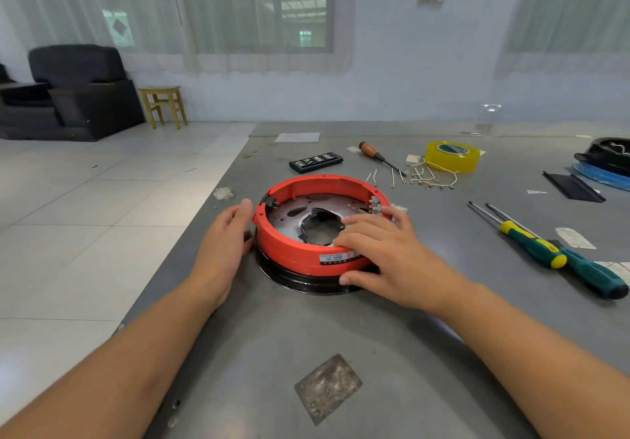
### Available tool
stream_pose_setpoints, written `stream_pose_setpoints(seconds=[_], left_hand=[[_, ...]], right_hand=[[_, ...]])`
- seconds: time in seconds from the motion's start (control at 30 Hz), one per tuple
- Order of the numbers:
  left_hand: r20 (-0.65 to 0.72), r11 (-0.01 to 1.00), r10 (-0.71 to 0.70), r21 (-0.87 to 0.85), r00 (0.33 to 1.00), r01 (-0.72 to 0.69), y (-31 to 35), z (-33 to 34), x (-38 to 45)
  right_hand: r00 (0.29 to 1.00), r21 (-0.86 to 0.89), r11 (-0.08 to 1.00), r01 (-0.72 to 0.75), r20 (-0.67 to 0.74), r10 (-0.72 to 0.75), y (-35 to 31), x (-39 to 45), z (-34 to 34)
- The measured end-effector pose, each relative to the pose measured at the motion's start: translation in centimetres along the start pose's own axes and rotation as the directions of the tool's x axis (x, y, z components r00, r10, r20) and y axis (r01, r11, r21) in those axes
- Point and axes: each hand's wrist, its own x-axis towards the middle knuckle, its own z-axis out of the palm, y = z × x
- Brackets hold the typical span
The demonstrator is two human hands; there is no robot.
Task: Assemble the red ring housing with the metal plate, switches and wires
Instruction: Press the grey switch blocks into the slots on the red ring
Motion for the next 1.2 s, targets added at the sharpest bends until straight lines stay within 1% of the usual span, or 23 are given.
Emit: stream_pose_setpoints(seconds=[0.07,0.13,0.23,0.37,0.5,0.53,0.57,0.6,0.63,0.67,0.7,0.73,0.77,0.8,0.83,0.87,0.9,0.93,1.0,1.07,1.2], left_hand=[[0.013,0.994,-0.054,-0.097,0.998,0.055,0.4,-0.2,0.2],[0.069,0.986,-0.066,-0.151,0.995,0.076,0.7,-0.3,0.2],[0.082,0.980,-0.082,-0.177,0.993,0.096,1.4,-0.3,-0.1],[0.127,0.961,-0.156,-0.211,0.980,0.180,1.7,-0.3,-0.2],[0.210,0.894,-0.327,-0.249,0.921,0.374,1.9,-1.1,0.0],[0.232,0.876,-0.352,-0.260,0.907,0.407,1.9,-1.1,0.0],[0.246,0.865,-0.360,-0.273,0.900,0.421,1.8,-1.1,0.0],[0.251,0.858,-0.356,-0.293,0.900,0.421,1.7,-1.0,-0.1],[0.252,0.856,-0.341,-0.316,0.906,0.410,1.6,-0.8,-0.2],[0.250,0.854,-0.321,-0.341,0.914,0.393,1.5,-0.5,-0.3],[0.247,0.853,-0.297,-0.366,0.922,0.373,1.4,-0.2,-0.5],[0.246,0.852,-0.270,-0.389,0.931,0.350,1.2,0.2,-0.7],[0.246,0.852,-0.246,-0.406,0.938,0.330,1.1,0.5,-0.9],[0.246,0.852,-0.223,-0.421,0.943,0.311,1.0,0.9,-1.1],[0.248,0.851,-0.201,-0.435,0.948,0.294,0.9,1.3,-1.3],[0.254,0.851,-0.177,-0.447,0.951,0.278,0.8,1.6,-1.5],[0.265,0.851,-0.154,-0.454,0.952,0.264,0.7,1.8,-1.7],[0.280,0.852,-0.134,-0.457,0.951,0.255,0.7,2.0,-1.8],[0.316,0.858,-0.101,-0.453,0.944,0.243,0.8,1.9,-1.9],[0.345,0.881,-0.087,-0.411,0.935,0.233,0.7,1.7,-1.7],[0.325,0.925,-0.121,-0.306,0.938,0.226,0.6,1.2,-1.3]], right_hand=[[0.999,0.004,0.999,0.042,0.011,-0.042,1.2,-0.1,-0.4],[0.998,0.000,0.998,0.069,0.008,-0.069,1.8,-0.1,-0.6],[0.996,-0.029,0.996,0.088,0.004,-0.088,2.4,0.0,-0.7],[0.997,-0.090,0.993,0.073,-0.010,-0.075,3.3,-0.2,-0.7],[0.998,-0.167,0.986,-0.010,-0.057,0.000,3.8,-0.7,-0.3],[0.997,-0.145,0.988,-0.049,-0.073,0.039,3.8,-0.9,-0.2],[0.991,-0.083,0.991,-0.106,-0.094,0.098,3.8,-0.9,0.1],[0.976,0.023,0.983,-0.183,-0.119,0.185,3.6,-0.9,0.3],[0.943,0.165,0.946,-0.277,-0.140,0.301,3.3,-0.9,0.6],[0.885,0.324,0.868,-0.376,-0.151,0.440,3.0,-0.7,0.9],[0.804,0.467,0.754,-0.463,-0.137,0.579,2.4,-0.5,1.2],[0.719,0.594,0.611,-0.523,-0.078,0.691,1.9,-0.1,1.5],[0.654,0.710,0.450,-0.541,0.018,0.757,1.2,0.2,1.8],[0.613,0.805,0.283,-0.521,0.123,0.780,0.6,0.5,2.1],[0.604,0.864,0.144,-0.482,0.208,0.770,0.1,0.8,2.2],[0.614,0.895,0.065,-0.441,0.248,0.749,-0.4,1.0,2.3],[0.622,0.906,0.042,-0.421,0.254,0.741,-0.7,1.2,2.5],[0.621,0.909,0.058,-0.413,0.235,0.748,-0.9,1.3,2.6],[0.610,0.904,0.135,-0.405,0.157,0.777,-1.0,1.2,3.0],[0.606,0.897,0.198,-0.396,0.093,0.790,-0.5,1.0,3.3],[0.635,0.905,0.252,-0.342,0.025,0.772,0.4,1.3,2.8]])
